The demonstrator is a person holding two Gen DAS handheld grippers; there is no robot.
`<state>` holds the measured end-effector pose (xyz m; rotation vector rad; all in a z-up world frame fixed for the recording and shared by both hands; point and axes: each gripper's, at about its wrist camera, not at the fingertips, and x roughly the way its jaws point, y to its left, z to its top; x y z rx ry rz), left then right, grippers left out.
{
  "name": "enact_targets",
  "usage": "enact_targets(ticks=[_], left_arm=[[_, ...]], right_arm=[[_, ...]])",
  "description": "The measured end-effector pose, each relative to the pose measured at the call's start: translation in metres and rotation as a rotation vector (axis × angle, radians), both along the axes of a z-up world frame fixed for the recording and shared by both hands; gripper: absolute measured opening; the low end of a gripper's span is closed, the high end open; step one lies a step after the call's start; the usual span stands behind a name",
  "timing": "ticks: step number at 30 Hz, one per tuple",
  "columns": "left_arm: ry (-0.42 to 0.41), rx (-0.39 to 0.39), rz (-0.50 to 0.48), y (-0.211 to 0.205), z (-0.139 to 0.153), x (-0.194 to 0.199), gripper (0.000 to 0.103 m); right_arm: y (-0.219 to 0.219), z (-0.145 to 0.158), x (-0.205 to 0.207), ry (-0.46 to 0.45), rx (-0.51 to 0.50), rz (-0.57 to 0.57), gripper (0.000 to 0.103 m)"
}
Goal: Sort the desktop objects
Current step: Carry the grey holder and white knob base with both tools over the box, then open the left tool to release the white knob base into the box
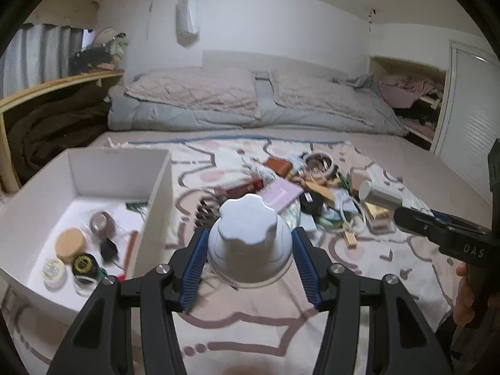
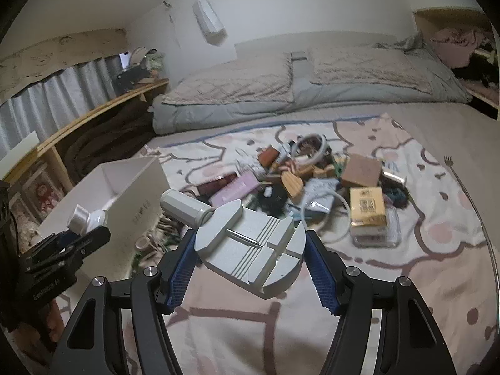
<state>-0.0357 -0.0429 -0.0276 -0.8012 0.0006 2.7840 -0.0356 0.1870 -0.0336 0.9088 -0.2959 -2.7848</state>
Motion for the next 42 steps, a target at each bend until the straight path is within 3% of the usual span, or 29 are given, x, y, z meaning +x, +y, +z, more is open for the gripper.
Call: enact_targets(ticks=[10,18,25,30,42], left_arm=[[0.097,-0.037,0.108,-0.057,0.046,-0.014,0.055],[0.082,-0.094,0.228,-0.108,0.062,-0.045,0.055],[-0.026,-0.063,0.269,-0.148,0.063,-0.084,0.055],[-0.123,0.012,0.264,-0.17,0.064,-0.115,0.055],[-0.29,-0.079,0.323,-0.183,0.036,-0.169,0.055]], right_arm=[[-0.034,0.024,-0.008,0.052,-0.021,0.079,0.068],[-0.076,0.034,-0.01,0.065,-0.059,0.169,0.068],[-0.105,0.029,-0.007,0.044,-0.052,0.243,0.068],[-0.12,0.026,-0.004,0.016,-0.06,0.293,0.068],[-0.139,0.035,0.01,0.009,-0.079,0.377,0.068]])
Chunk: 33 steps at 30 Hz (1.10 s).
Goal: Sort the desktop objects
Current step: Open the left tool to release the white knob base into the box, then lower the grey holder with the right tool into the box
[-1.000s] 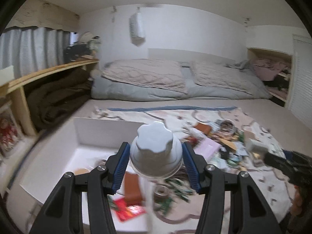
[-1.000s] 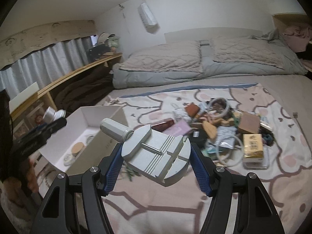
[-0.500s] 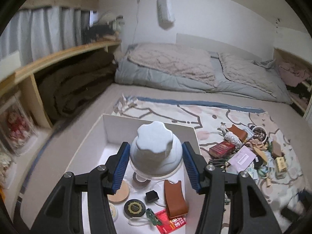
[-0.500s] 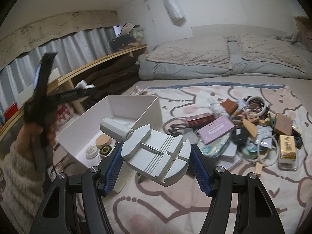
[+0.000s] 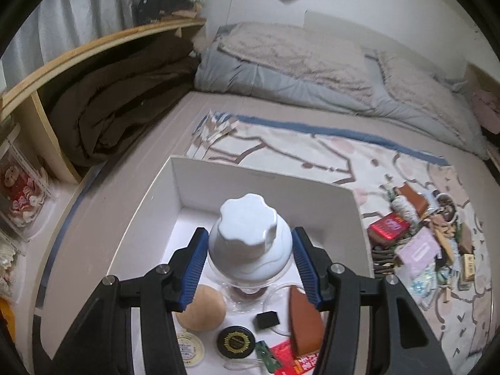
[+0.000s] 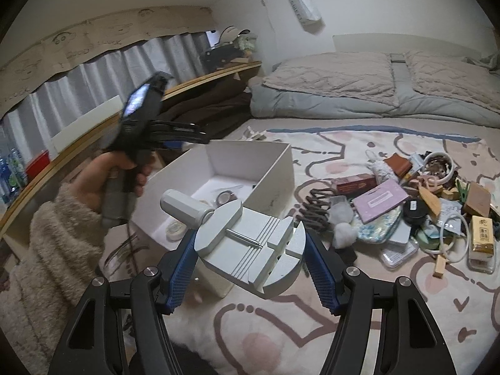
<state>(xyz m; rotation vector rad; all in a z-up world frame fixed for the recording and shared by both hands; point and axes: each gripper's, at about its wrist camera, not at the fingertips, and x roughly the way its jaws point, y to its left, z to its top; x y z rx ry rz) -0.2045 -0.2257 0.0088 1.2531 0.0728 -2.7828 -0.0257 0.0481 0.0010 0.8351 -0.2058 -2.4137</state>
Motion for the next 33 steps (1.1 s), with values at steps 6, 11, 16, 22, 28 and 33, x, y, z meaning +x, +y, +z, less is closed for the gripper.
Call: enact_targets(ticks=[6,11,16,22,28,33], left_arm=[[-0.069,-0.006,0.056,-0.016,-0.022,-0.017,0.055],[-0.07,-0.048,0.103,-0.025,-0.033,-0.015,0.058],[-0.037,-0.016,0.097,-0.032,-0.034,-0.004,0.086],[0.004,-0.02,0.081,-0.03,-0.031,0.013,0.086],[0.08,-0.022,0.036,-0.025,-0.029,0.05,0.086],[0.153,0.006,0.002,-0.025,-0.024,0.084,0.086]], right_arm=[[-0.003,0.002,0.007,-0.004,0.003,0.025,0.068],[-0.006,0.0,0.006,-0.005,0.01,0.035,0.068],[-0.012,-0.005,0.001,-0.024,0.018,0.04,0.068],[-0.02,-0.008,-0.005,-0.034,0.033,0.042,0.068],[-0.029,-0.004,-0.024,-0.034,0.057,0.033,0.068],[-0.046,0.002,-0.046,-0.02,0.1,0.018,0.068]])
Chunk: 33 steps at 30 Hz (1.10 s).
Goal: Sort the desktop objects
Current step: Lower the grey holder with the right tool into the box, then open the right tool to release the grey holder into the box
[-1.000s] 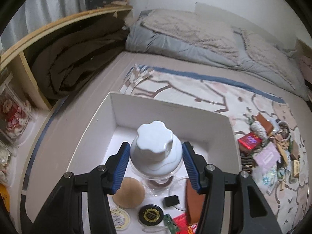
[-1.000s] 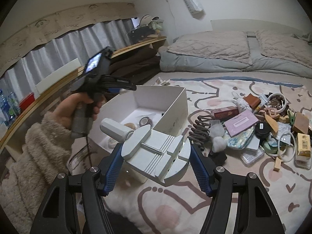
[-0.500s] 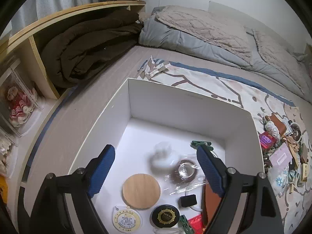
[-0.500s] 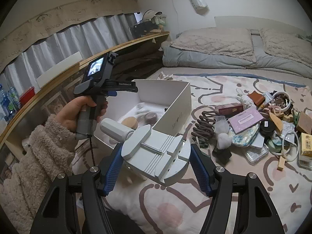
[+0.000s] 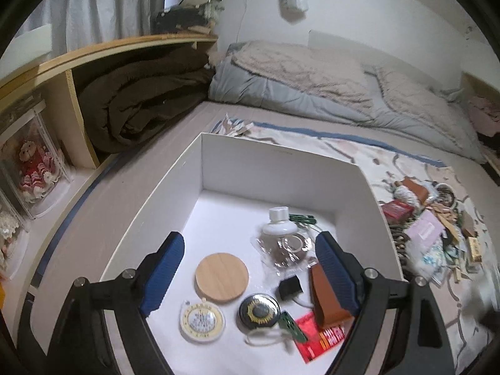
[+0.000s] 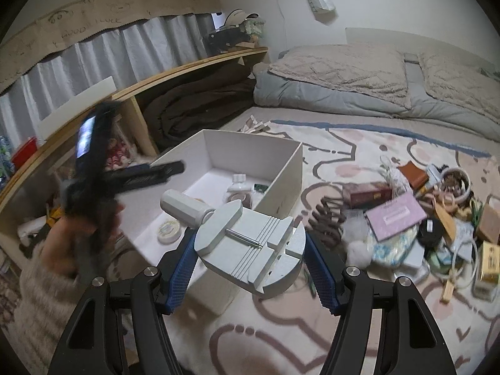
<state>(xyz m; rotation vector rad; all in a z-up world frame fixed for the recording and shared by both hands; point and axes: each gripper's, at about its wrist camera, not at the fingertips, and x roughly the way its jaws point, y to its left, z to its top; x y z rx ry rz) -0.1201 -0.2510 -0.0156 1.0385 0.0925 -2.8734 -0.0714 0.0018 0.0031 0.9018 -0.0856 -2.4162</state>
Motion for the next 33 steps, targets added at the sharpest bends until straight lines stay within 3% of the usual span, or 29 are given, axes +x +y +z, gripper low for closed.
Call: enact_targets(ticks=[13,26,28,29,31,33], left_arm=[[0.144,-0.032,-0.021,-0.003,0.0,0.07,0.087],[0.161,-0.058,-0.04,0.003,-0.012,0.083,0.088],[0.158,-0.06,-0.037,0.004,-0.013,0.083,0.095],[0.159,-0.061,-0.036,0.005,-0.014,0.082,0.096],[0.161,-0.066,-0.033,0.006,-0.014,0.083,0.097],[0.158,-0.067,-0.033,0.007,-0.014,0.083,0.099]], right_arm=[[-0.068,0.009,-0.072,-0.027,0.083,-0.009,0.068],[-0.121,-0.017,-0.126,0.03,0.341,-0.055,0.068],[-0.125,-0.019,-0.127,0.079,0.38,-0.066,0.068],[-0.126,-0.019,-0.127,0.1,0.394,-0.075,0.072],[-0.125,-0.019,-0.127,0.111,0.404,-0.092,0.088],[-0.12,-0.016,-0.125,0.122,0.405,-0.126,0.093]])
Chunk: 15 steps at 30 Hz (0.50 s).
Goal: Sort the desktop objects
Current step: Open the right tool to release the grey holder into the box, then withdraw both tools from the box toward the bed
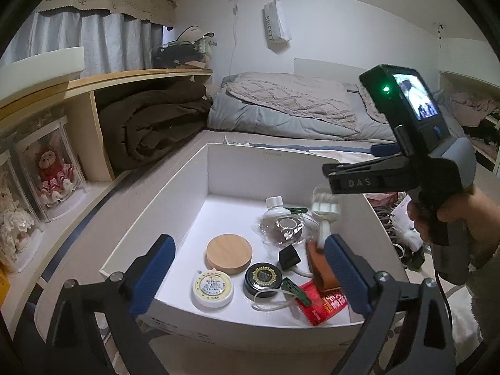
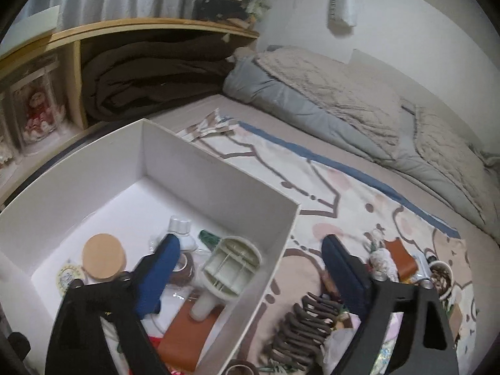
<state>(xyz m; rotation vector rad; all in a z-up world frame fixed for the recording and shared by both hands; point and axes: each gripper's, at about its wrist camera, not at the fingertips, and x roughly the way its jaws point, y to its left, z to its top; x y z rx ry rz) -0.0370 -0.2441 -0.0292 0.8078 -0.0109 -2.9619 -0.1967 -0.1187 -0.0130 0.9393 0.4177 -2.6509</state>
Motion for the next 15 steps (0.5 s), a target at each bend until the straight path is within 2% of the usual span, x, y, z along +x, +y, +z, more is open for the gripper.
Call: enact_targets(ticks=[15], left_arm=[[0.016,-0.009,0.012,0.012,0.008,0.009,0.101]], right_arm=[[0.048,0.037,0.055,0.069,-0.207,0.065,0.093]])
